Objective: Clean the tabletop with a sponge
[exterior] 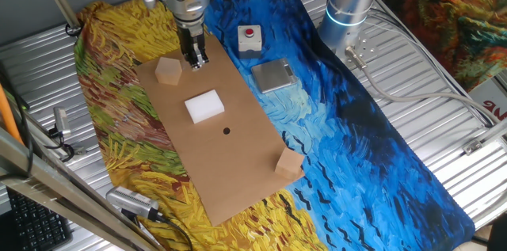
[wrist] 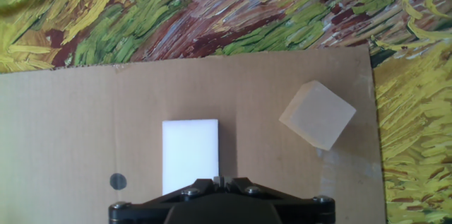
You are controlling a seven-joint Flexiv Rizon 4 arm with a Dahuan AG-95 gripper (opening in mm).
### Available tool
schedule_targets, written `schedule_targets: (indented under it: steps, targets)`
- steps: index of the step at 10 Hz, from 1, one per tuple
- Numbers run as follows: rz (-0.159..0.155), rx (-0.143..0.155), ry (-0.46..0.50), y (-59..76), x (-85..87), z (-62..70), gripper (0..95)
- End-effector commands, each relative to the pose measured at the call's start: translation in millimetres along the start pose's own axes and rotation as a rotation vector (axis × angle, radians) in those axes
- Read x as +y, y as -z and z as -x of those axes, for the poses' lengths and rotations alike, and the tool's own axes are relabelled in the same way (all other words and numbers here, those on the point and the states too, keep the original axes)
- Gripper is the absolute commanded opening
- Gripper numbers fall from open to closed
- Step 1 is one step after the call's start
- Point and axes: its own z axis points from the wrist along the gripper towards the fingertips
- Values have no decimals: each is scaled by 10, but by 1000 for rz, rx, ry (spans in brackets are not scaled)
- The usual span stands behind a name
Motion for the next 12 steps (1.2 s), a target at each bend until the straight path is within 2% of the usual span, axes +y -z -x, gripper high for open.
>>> schedule_targets:
  steps: [1,7,9,12]
  targets:
    - [2,-3,2,15,0,-8,0]
    - [-6,8,-14,8,-4,-5,0]
    - [-3,1,-15,8,-4,-7,0]
    - [0,6,-12,6,-8,-19,0]
